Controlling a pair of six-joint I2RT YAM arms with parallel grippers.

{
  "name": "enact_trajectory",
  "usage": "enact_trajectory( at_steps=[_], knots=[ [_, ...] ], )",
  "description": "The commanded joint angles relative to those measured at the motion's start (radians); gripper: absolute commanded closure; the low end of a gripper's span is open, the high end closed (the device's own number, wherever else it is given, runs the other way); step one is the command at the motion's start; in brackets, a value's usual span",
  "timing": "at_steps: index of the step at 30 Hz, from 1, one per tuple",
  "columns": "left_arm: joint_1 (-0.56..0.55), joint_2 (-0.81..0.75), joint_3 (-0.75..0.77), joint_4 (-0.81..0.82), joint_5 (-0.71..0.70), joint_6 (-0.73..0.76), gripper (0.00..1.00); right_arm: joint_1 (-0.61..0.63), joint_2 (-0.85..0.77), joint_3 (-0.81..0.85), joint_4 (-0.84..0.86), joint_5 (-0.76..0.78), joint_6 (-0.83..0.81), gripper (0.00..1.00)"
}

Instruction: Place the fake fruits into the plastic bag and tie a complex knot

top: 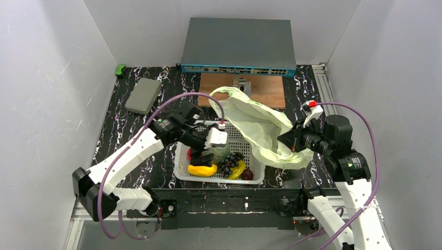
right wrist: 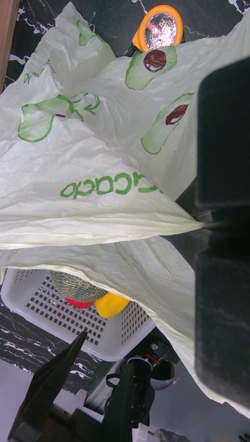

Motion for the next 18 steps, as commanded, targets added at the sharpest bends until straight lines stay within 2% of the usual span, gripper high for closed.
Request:
enact_trajectory(
  at_steps=[1,9,18],
  knots=[
    [-0.102,0.059,-0.011,0.121,-0.101,0.048,0.24,-0.01,0.011,0.026,0.052,-0.026,0.022,0.99],
    [-0.251,0.179,-0.037,0.305,-0.197,0.057,0.25,-0.017,0.019,0.024,0.06,-0.031,0.037,0.99],
    [-0.286,0.356,-0.038,0.37,-0.316,0.114,0.25,-0.021,0.023,0.021,0.071,-0.033,0.052,0.99]
  ],
)
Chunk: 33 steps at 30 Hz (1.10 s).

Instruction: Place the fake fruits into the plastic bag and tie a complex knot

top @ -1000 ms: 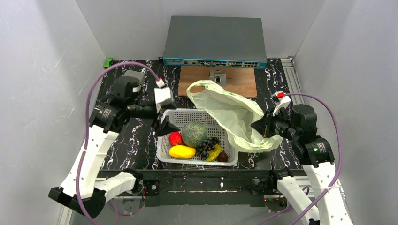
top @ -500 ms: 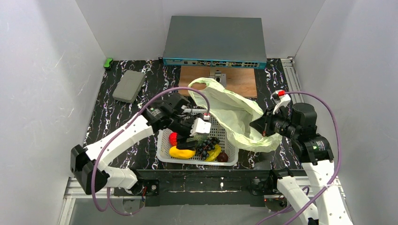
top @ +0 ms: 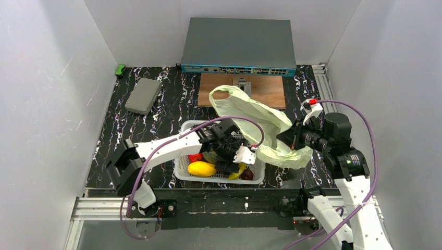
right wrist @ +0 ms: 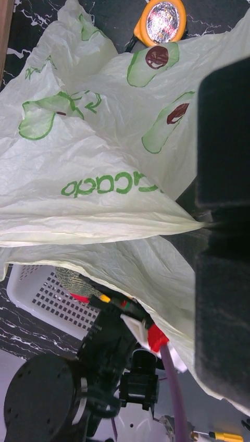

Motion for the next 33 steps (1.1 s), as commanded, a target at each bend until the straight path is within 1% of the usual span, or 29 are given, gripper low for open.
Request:
enact_trajectory(
  at_steps=[1,4,6,7,10,11,12,16,18,20,23,25,27,30,33],
  knots=[
    [-0.005,0.036,-0.004,0.028,-0.087,0.06,0.27,-0.008,-0.005,0.02,0.045,-0.013,0.018,0.99],
    [-0.005,0.042,-0.04,0.02,-0.154,0.093,0.34,-0.01,-0.01,0.022,0.042,-0.02,0.02,0.99],
    [-0.005,0.026,-0.073,0.009,-0.192,0.113,0.46,-0.01,-0.014,0.019,0.045,-0.03,0.021,0.99],
    [-0.005,0.01,-0.088,0.003,-0.198,0.119,0.52,-0.01,-0.015,0.016,0.049,-0.036,0.023,0.99],
    [-0.005,-0.051,-0.122,-0.021,-0.177,0.118,0.78,-0.012,-0.014,0.018,0.068,-0.075,0.028,0.99],
    [-0.005,-0.106,-0.125,-0.033,-0.15,0.098,0.94,-0.011,-0.009,0.021,0.09,-0.108,0.039,0.99],
    [-0.005,-0.128,-0.12,-0.037,-0.138,0.08,1.0,-0.011,-0.004,0.024,0.1,-0.125,0.048,0.99],
    [0.013,-0.211,-0.076,-0.055,-0.068,-0.004,1.0,-0.013,0.019,0.043,0.135,-0.155,0.086,0.99],
    [0.036,-0.253,-0.043,-0.063,-0.038,-0.061,1.0,-0.015,0.027,0.064,0.137,-0.152,0.101,0.99],
    [0.082,-0.294,-0.005,-0.08,0.013,-0.118,1.0,-0.023,0.031,0.082,0.125,-0.143,0.111,0.99],
    [0.156,-0.354,0.085,-0.126,0.119,-0.166,1.0,-0.036,0.023,0.082,0.11,-0.142,0.112,0.99],
    [0.176,-0.372,0.163,-0.156,0.165,-0.178,1.0,-0.04,0.013,0.063,0.107,-0.143,0.11,0.99],
    [0.178,-0.365,0.261,-0.173,0.186,-0.202,1.0,-0.042,0.006,0.046,0.108,-0.145,0.107,0.99],
    [0.178,-0.3,0.429,-0.186,0.18,-0.302,1.0,-0.042,0.005,0.036,0.121,-0.155,0.104,0.99],
    [0.178,-0.228,0.538,-0.144,0.159,-0.38,1.0,-0.042,0.006,0.029,0.142,-0.166,0.108,0.99]
  ],
)
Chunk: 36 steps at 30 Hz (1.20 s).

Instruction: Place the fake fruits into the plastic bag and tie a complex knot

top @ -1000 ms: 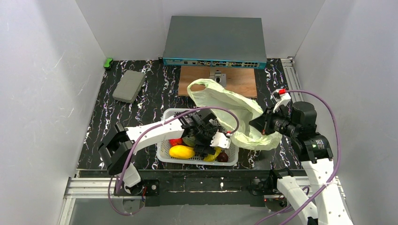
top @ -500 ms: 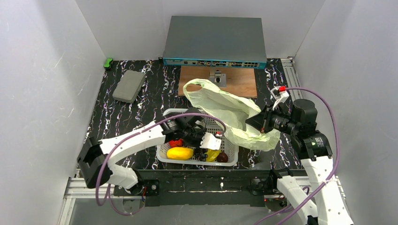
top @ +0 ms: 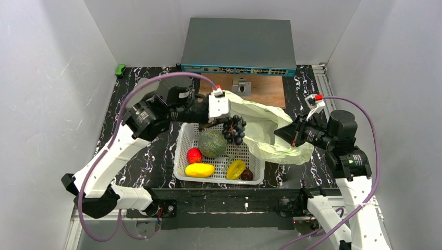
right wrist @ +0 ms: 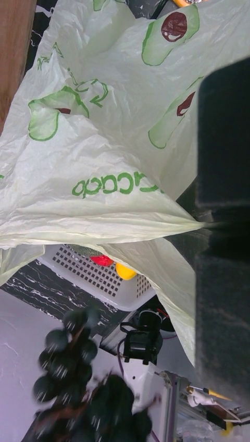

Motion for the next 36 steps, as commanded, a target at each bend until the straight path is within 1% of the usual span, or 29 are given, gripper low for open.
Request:
enact_trajectory(
  at_steps=[1,5,9,11,15,19,22,26,28,30,32,35,36],
  knots=[
    [-0.002,0.096,0.141,0.029,0.042,-0.156,1.0,-0.004,-0.005,-0.008,0.068,-0.035,0.014,0.99],
    [-0.004,0.19,0.16,0.114,0.062,-0.229,1.0,-0.004,-0.006,-0.009,0.086,-0.053,0.021,0.99],
    [-0.005,0.244,0.094,0.233,0.106,-0.304,1.0,-0.005,-0.002,0.006,0.087,-0.059,0.028,0.99],
    [-0.004,0.267,0.042,0.34,0.076,-0.355,1.0,-0.008,-0.001,0.011,0.091,-0.079,0.027,0.99],
    [-0.001,0.375,0.072,0.434,-0.04,-0.443,1.0,-0.009,0.002,0.019,0.078,-0.137,0.006,0.99],
    [-0.003,0.398,0.033,0.533,-0.123,-0.47,1.0,-0.009,-0.01,0.019,0.05,-0.138,-0.021,0.99],
    [-0.009,0.399,-0.022,0.59,-0.101,-0.456,1.0,-0.009,-0.013,0.013,0.047,-0.13,-0.02,0.99],
    [-0.069,0.386,-0.118,0.698,-0.086,-0.356,1.0,-0.025,-0.009,0.001,0.066,-0.124,-0.011,0.99],
    [-0.096,0.385,-0.166,0.779,-0.069,-0.318,1.0,-0.039,-0.01,-0.014,0.088,-0.15,0.002,0.99],
    [-0.124,0.397,-0.198,0.833,-0.088,-0.272,1.0,-0.05,-0.013,-0.038,0.105,-0.171,0.012,0.99],
    [-0.136,0.429,-0.201,0.864,-0.121,-0.253,1.0,-0.065,-0.021,-0.07,0.122,-0.181,0.019,0.99],
    [-0.138,0.487,-0.184,0.875,-0.133,-0.227,1.0,-0.093,-0.032,-0.114,0.147,-0.188,0.033,0.99],
    [-0.138,0.503,-0.178,0.874,-0.134,-0.222,0.94,-0.101,-0.032,-0.119,0.152,-0.193,0.036,0.99]
  ],
)
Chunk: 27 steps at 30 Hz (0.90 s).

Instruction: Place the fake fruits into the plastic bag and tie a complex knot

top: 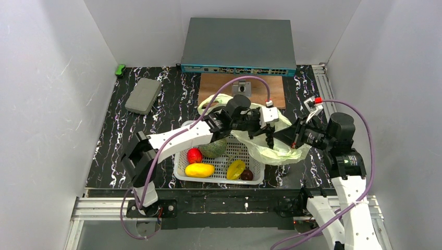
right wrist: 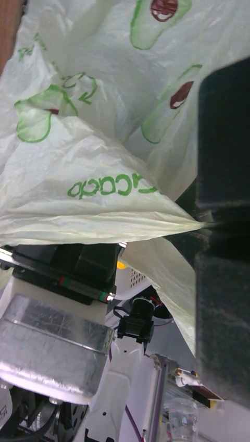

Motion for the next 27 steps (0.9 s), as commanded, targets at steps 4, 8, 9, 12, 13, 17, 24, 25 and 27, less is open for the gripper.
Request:
enact_trajectory(
  at_steps=[4,8,9,12,13,17,24,25,27],
  knots=[
    [0.019,0.045,0.064,-0.001,0.007,0.099,0.4,-0.051,-0.011,-0.033,0.058,-0.033,0.026,0.99],
    [0.039,-0.023,0.068,-0.131,0.102,0.12,0.21,-0.056,-0.025,-0.038,0.011,0.011,0.004,0.99],
    [0.045,-0.041,0.074,-0.163,0.117,0.122,0.19,-0.056,-0.031,-0.043,0.002,0.022,0.002,0.99],
    [0.064,-0.097,0.088,-0.236,0.157,0.109,0.17,-0.056,-0.048,-0.055,-0.035,0.07,-0.005,0.99],
    [0.072,-0.117,0.093,-0.249,0.17,0.095,0.15,-0.056,-0.054,-0.057,-0.049,0.09,-0.007,0.99],
    [0.094,-0.217,0.112,-0.312,0.218,0.037,0.07,-0.057,-0.079,-0.055,-0.101,0.156,-0.021,0.99],
    [0.144,-0.464,-0.02,-0.447,0.223,0.052,0.02,-0.056,-0.102,-0.046,-0.131,0.207,-0.022,0.99],
    [0.15,-0.488,-0.034,-0.5,0.219,0.081,0.02,-0.057,-0.1,-0.043,-0.131,0.21,-0.021,0.99],
    [0.154,-0.528,-0.069,-0.615,0.203,0.149,0.02,-0.058,-0.096,-0.038,-0.129,0.213,-0.016,0.99]
  ],
)
